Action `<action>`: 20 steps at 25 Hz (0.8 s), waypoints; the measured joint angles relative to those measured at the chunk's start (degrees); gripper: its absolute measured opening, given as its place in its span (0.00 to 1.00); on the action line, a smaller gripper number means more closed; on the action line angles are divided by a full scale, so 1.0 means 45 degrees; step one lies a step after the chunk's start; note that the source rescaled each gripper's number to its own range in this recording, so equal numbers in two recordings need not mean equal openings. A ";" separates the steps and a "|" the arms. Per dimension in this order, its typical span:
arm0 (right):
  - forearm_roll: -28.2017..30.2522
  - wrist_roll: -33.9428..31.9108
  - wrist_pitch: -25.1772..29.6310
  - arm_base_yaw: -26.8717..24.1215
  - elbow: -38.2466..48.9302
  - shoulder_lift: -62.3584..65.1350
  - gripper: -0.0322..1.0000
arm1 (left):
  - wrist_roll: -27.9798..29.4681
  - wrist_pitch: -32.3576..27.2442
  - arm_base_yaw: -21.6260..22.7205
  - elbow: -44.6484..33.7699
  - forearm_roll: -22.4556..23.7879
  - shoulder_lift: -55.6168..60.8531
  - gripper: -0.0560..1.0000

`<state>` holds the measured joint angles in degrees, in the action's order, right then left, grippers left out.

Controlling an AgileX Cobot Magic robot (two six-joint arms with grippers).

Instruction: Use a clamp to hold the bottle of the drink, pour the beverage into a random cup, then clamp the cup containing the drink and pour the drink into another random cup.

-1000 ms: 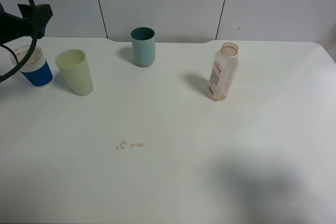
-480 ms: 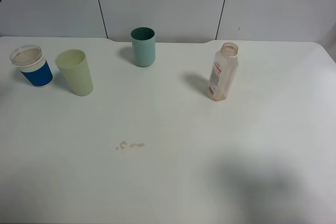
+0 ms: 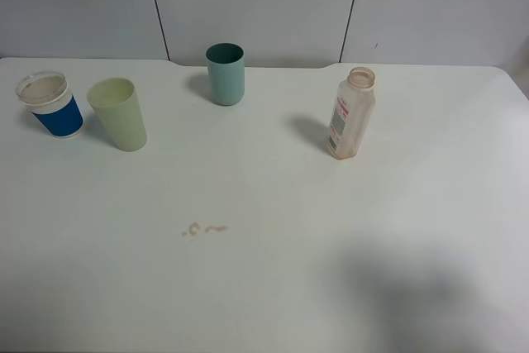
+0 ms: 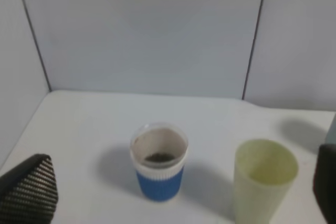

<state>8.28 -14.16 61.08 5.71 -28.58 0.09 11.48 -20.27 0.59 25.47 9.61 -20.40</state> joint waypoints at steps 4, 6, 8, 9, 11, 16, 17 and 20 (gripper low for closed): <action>0.0000 0.0000 0.0000 0.0000 0.0000 0.0000 1.00 | 0.0000 -0.1808 0.0000 0.0124 -0.0090 0.1395 0.97; 0.0000 0.0000 0.0000 0.0000 0.0000 0.0000 1.00 | 0.0000 -0.2839 0.0000 0.0327 -0.0090 0.1870 0.97; 0.0000 0.0000 0.0000 0.0000 0.0000 0.0000 1.00 | 0.0000 -0.3936 0.0000 0.0532 -0.0078 0.2252 0.96; 0.0000 0.0000 0.0000 0.0000 0.0000 0.0000 1.00 | 0.0000 -0.4523 0.0000 0.0630 -0.0042 0.2443 0.96; 0.0000 0.0000 0.0000 0.0000 0.0000 0.0000 1.00 | 0.0000 -0.5604 0.0000 0.0780 0.0108 0.2810 0.95; 0.0000 0.0000 0.0000 0.0000 0.0000 0.0000 1.00 | 0.0000 -0.7623 0.0000 0.1102 0.0159 0.3475 0.93; 0.0000 0.0000 0.0000 0.0000 0.0000 0.0000 1.00 | 0.0000 -0.8183 0.0000 0.1222 0.0159 0.3536 0.93; 0.0000 0.0000 0.0000 0.0000 0.0000 0.0000 1.00 | 0.0000 -0.9721 0.0000 0.1363 0.0187 0.3573 0.93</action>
<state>8.28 -14.16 61.08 5.71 -28.58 0.09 11.48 -64.01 0.59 31.61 10.45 -4.32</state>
